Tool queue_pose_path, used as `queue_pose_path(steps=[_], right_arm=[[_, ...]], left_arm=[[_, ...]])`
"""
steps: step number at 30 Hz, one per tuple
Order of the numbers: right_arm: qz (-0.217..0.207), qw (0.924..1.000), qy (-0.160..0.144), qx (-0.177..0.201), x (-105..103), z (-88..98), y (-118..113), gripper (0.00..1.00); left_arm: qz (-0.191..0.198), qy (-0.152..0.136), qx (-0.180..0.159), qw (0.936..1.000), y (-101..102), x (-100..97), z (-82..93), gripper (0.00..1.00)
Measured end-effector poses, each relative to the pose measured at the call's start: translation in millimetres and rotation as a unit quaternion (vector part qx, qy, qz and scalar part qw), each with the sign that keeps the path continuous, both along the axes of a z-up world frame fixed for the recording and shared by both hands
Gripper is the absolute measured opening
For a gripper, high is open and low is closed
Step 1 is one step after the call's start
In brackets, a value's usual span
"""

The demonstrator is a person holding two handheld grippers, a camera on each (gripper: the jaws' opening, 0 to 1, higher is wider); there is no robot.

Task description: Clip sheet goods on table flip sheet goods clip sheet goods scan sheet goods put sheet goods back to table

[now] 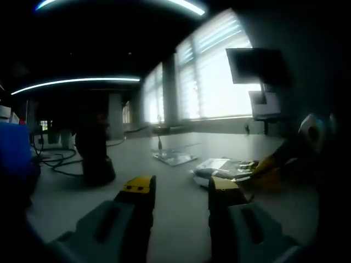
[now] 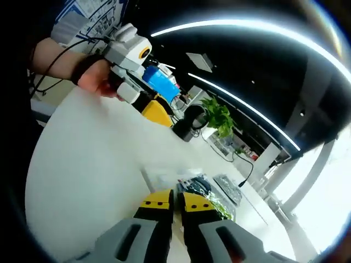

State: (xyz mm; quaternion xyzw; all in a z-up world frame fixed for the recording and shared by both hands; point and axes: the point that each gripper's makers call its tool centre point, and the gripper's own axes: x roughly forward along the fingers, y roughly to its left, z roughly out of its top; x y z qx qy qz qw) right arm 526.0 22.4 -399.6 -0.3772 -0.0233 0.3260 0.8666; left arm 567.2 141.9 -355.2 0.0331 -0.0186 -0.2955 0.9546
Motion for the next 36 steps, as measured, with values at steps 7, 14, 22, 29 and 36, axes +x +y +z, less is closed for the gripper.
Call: queue_pose_path(steps=[7,14,22,29,36], right_arm=[[0.0,0.9999,-0.01,-0.003,10.0,2.7,3.7,0.08],[-0.005,0.9999,0.0,0.012,15.7,1.4,3.4,0.05],[-0.008,0.9999,-0.012,0.005,15.4,0.7,3.5,0.0],[-0.015,0.999,-0.008,0.042,18.4,19.2,-1.9,0.0],[-0.034,0.9945,-0.003,0.099,26.6,43.9,-12.9,0.0]], left_arm=[[-0.001,0.0,-0.001,1.0,0.2,-0.1,0.3,0.31],[-0.001,-0.001,-0.004,1.0,0.5,-0.5,1.1,0.31],[-0.001,-0.001,-0.004,1.0,0.1,-1.0,1.4,0.31],[-0.001,-0.002,-0.005,1.0,0.1,-1.3,1.7,0.31],[0.0,-0.002,-0.004,1.0,0.0,-1.5,1.6,0.31]])
